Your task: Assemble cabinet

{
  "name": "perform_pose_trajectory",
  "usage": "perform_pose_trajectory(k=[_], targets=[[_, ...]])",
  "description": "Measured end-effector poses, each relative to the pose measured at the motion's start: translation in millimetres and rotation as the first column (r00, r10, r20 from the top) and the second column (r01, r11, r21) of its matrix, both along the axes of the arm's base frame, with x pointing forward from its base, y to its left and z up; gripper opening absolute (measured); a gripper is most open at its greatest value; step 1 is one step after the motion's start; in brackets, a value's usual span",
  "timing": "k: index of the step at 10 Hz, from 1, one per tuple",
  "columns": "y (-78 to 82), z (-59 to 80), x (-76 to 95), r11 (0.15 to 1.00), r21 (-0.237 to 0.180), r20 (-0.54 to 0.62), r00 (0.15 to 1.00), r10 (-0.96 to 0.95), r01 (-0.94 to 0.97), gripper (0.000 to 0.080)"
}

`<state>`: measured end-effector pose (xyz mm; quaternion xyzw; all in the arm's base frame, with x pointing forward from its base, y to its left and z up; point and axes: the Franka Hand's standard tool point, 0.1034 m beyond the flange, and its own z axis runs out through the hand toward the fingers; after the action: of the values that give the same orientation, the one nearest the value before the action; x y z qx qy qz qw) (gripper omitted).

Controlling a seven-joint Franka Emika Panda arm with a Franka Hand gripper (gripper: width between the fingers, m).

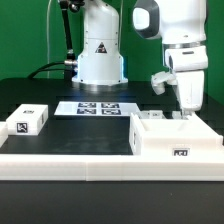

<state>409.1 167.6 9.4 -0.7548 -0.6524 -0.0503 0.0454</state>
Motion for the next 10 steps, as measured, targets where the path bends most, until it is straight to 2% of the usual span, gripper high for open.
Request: perform_pose_trajectory(k=[5,6,7,8,10], targets=[[-0.4,0.2,0.1,1.0,-0.001,0.0,1.0,0.0,0.0,0.0069],[-4.8,8.0,1.9,1.0,-0.016,-0.006,1.0,-0.001,0.001,0.0069],[-9.1,24.0,6.5,0.999,-0.033,0.003,1.0,0.001,-0.001,0.007],[-11.5,34.0,9.6,0.999,-0.041,0.017,1.0,0.003,-0.002,0.007],[-26.4,44.2,15.5,0.998,-0.061,0.018,1.0,0.014,-0.013,0.007]])
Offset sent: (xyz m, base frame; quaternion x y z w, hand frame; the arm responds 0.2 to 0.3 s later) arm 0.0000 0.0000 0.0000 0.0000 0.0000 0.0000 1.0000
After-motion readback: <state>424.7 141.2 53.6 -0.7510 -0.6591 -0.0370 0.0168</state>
